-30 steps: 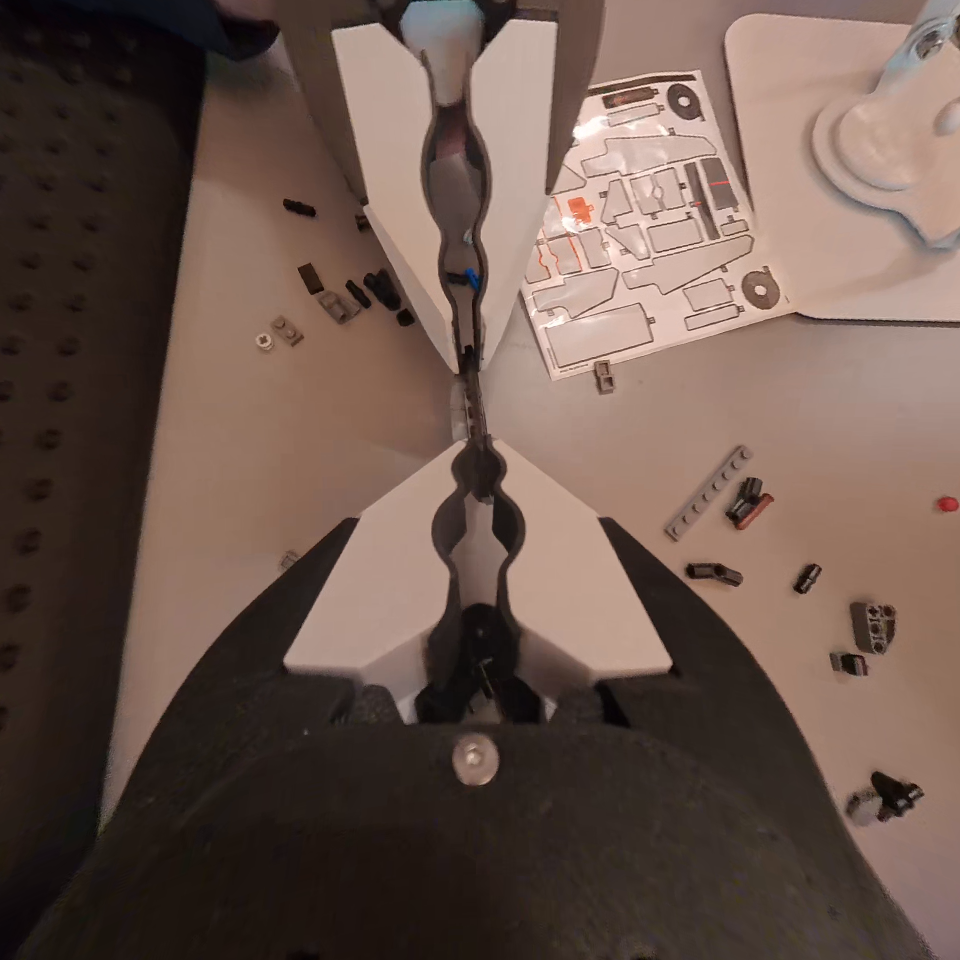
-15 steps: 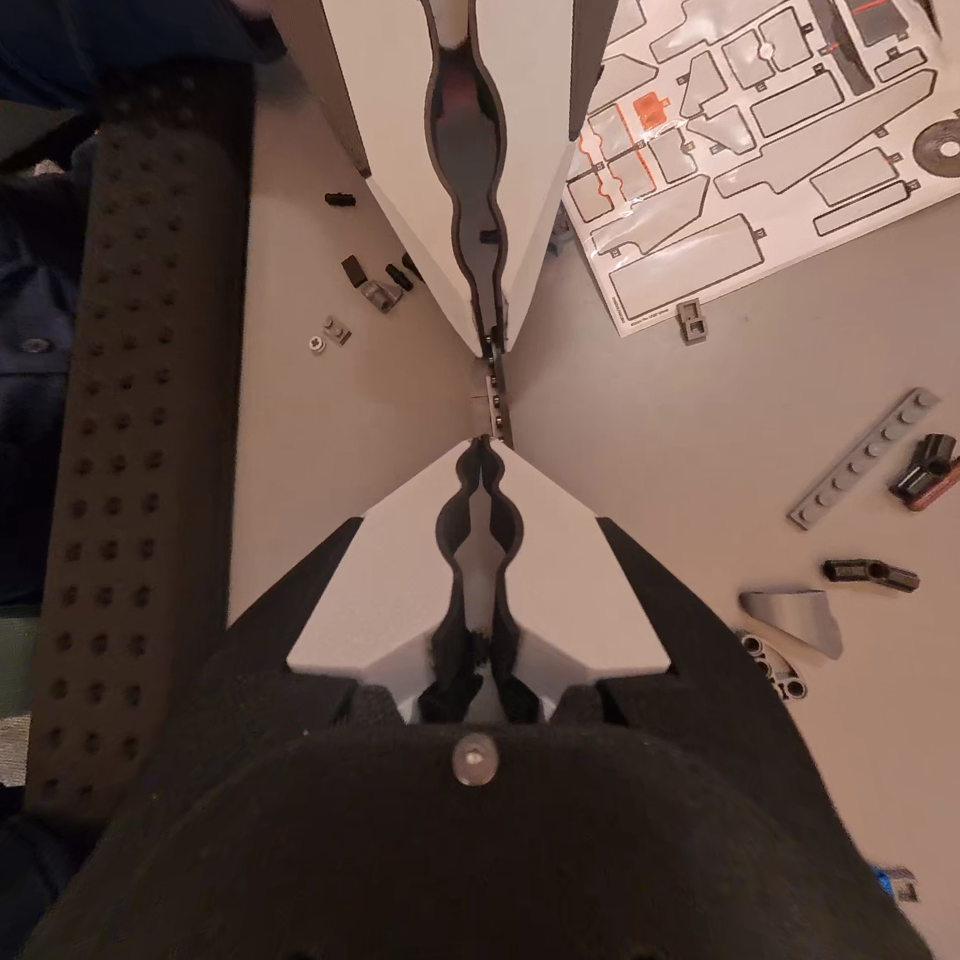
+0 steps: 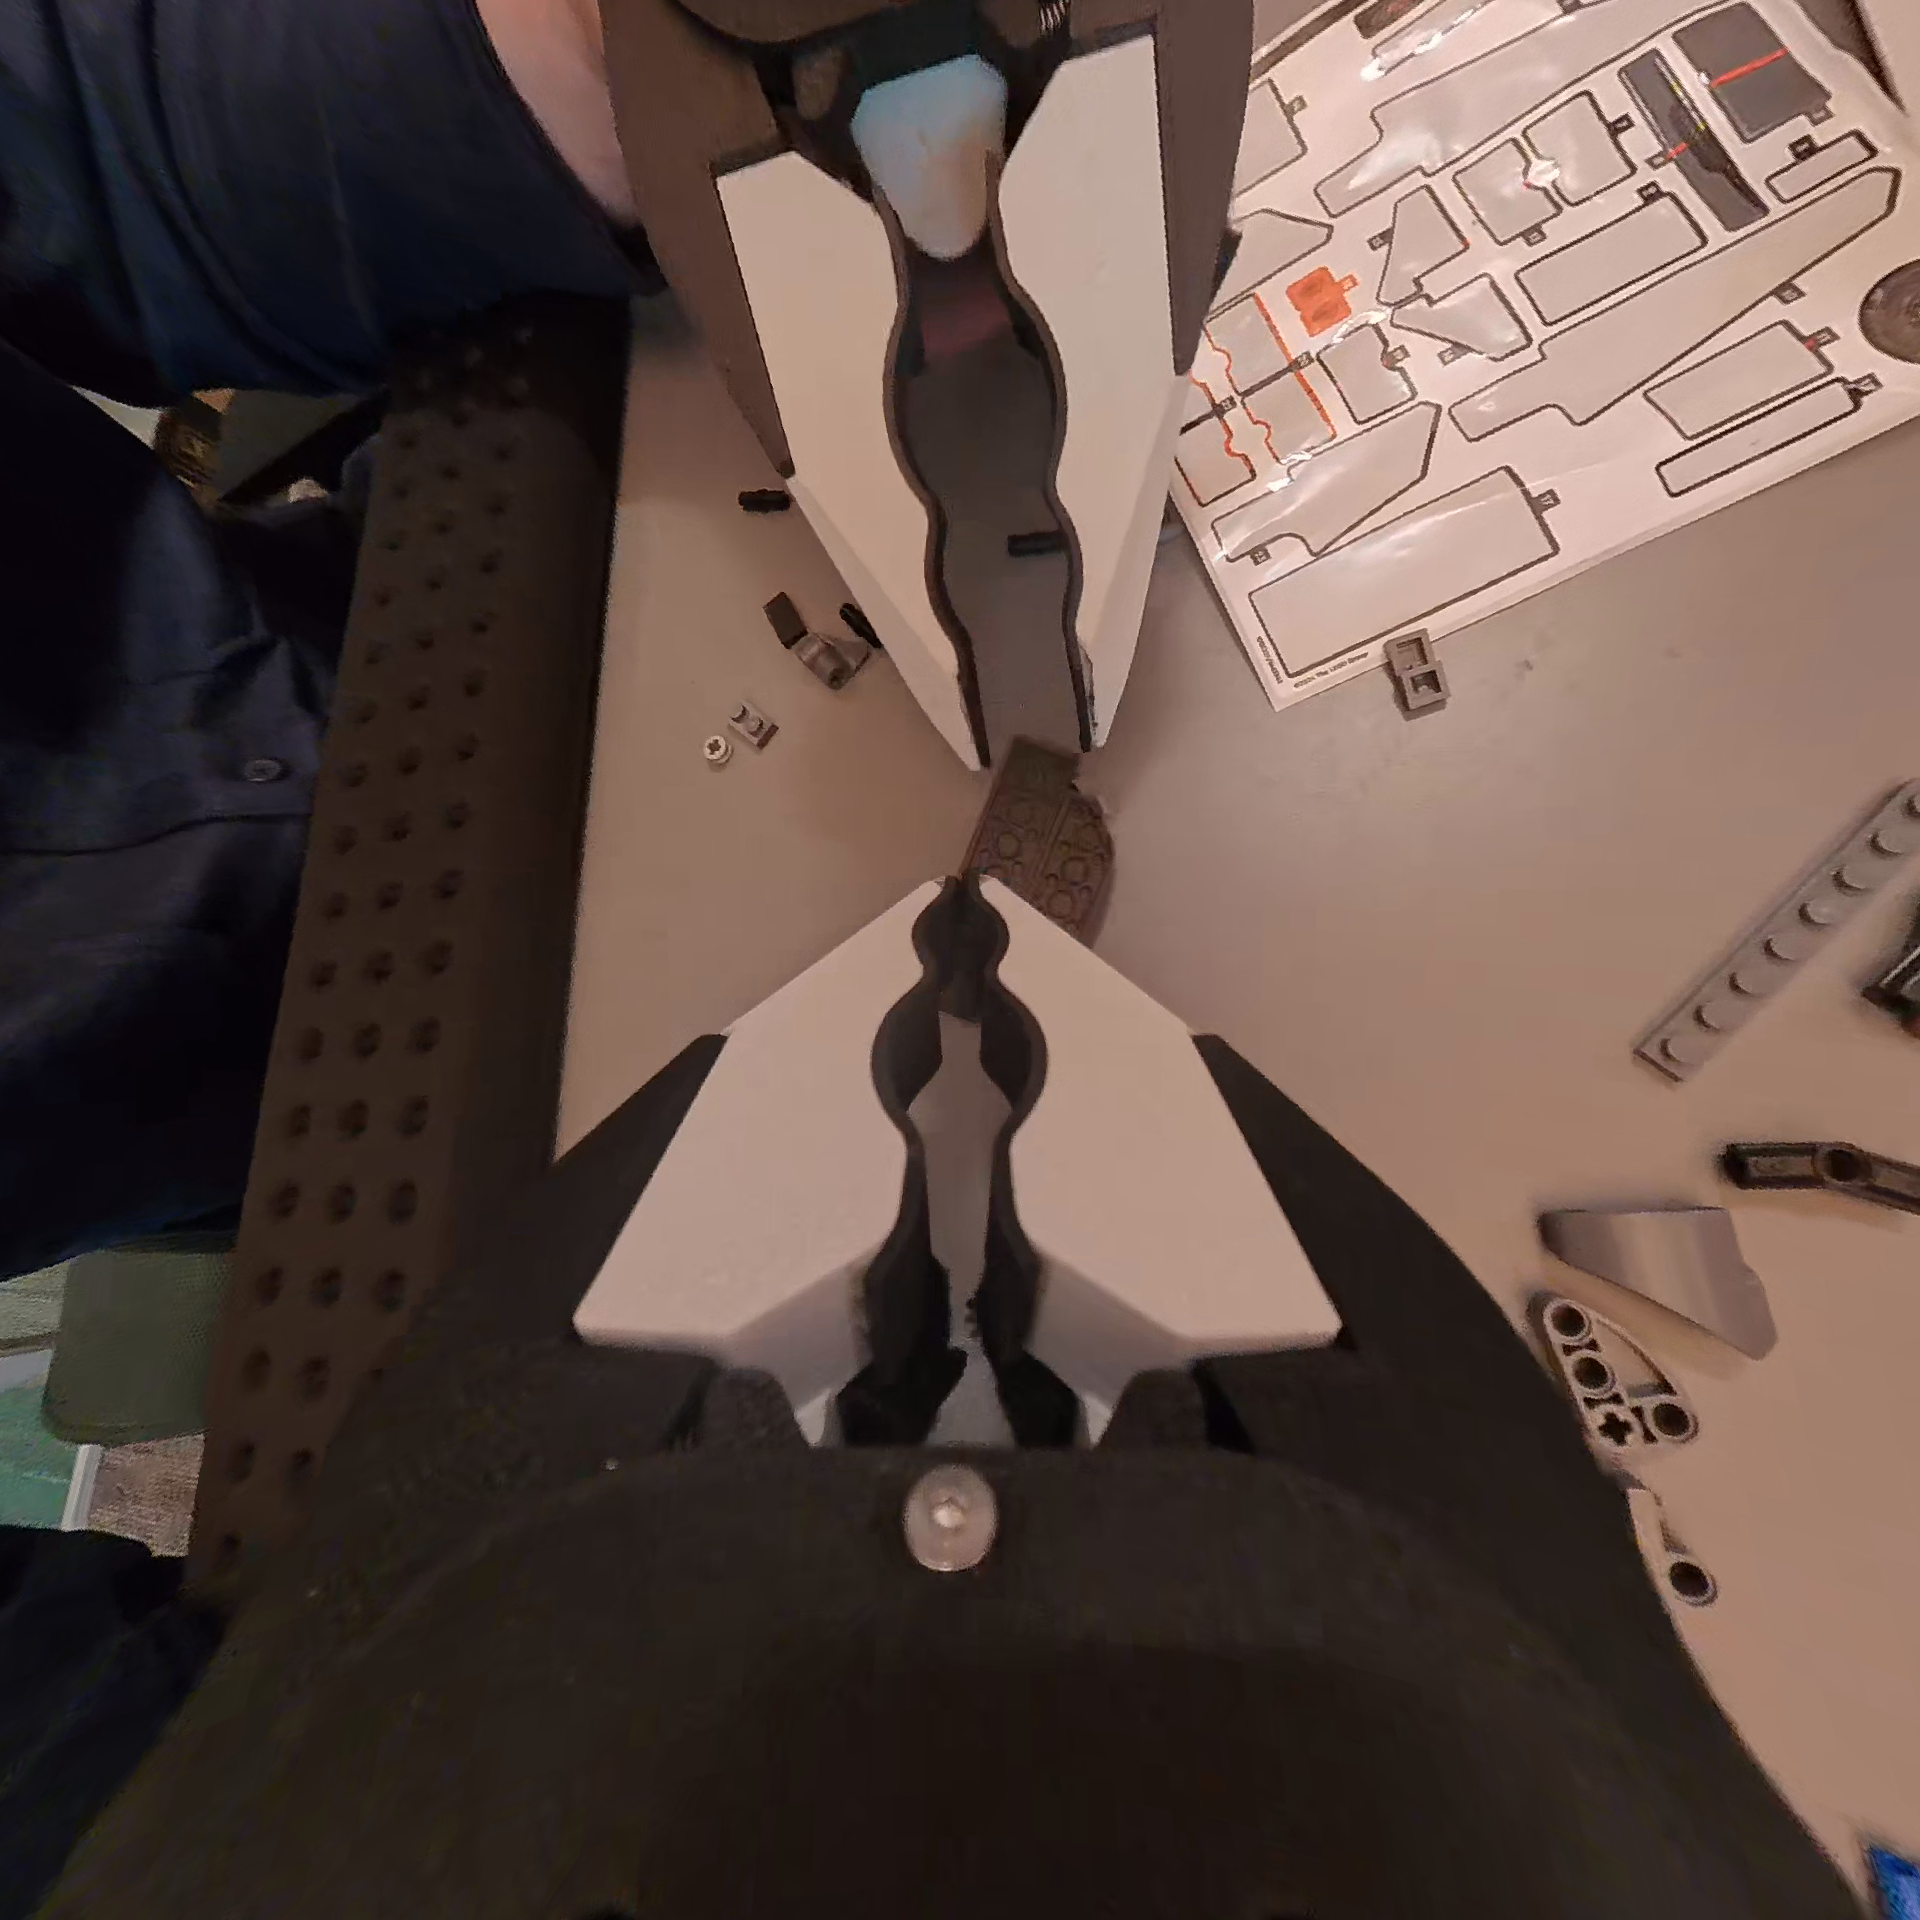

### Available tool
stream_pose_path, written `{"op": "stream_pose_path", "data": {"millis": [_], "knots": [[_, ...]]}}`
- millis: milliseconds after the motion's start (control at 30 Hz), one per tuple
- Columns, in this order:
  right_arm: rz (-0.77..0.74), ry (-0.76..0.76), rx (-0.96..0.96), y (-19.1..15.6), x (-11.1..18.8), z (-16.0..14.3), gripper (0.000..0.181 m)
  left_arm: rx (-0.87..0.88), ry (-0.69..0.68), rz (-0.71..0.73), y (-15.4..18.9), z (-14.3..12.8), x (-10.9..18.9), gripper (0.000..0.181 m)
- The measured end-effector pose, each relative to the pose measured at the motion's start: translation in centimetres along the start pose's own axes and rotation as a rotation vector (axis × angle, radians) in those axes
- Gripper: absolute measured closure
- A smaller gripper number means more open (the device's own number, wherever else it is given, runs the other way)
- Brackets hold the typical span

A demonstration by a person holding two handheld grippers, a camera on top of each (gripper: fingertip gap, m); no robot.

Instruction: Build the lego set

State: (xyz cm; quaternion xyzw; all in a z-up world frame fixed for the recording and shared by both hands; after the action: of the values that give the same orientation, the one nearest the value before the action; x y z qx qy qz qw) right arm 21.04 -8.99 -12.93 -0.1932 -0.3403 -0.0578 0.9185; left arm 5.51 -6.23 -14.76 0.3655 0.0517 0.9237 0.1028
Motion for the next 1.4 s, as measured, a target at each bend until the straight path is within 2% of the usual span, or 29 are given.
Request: {"op": "stream_pose_path", "data": {"millis": [100,367,633,867,1300,1333,1400], "knots": [[0.016,0.020,-0.015,0.0,0.2,0.1,0.181,-0.009,-0.003,-0.040,0.3,0.0,0.0,0.181],[-0.067,-0.039,0.028,0.1,-0.3,-0.1,0.181,-0.016,-0.034,-0.006,0.2,-0.3,0.0,0.181],[-0.152,-0.072,0.131,-0.2,-0.8,0.1,0.149,-0.020,-0.108,0.014,0.3,-0.8,-0.2,0.172],[-0.176,-0.154,0.216,-0.6,-2.4,-0.3,0.143,-0.029,-0.132,-0.005,0.7,-0.8,-0.6,0.169],[-0.200,-0.166,0.242,-0.2,-3.2,-0.2,0.158,-0.043,-0.125,-0.022,1.2,-0.5,-1.1,0.173],[-0.207,-0.164,0.251,-0.2,-3.2,-0.1,0.171,-0.043,-0.125,-0.024,1.3,-0.4,-1.1,0.172],[-0.209,-0.163,0.252,-0.2,-3.2,-0.1,0.171,-0.053,-0.128,-0.013,1.3,-0.4,-1.1,0.173]]}}
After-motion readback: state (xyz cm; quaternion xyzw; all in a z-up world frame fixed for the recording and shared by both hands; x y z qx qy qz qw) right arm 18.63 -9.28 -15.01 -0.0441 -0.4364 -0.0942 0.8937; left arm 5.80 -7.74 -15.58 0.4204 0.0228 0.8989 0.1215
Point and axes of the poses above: each gripper's, where its closed fingertips meet, x back along the fingers, z out of its top, y = z × x across the jaws, the point moved 9 cm from there along x, back along the fingers, and after that the axes turned 2 degrees about -z, right-handed, at the moved point
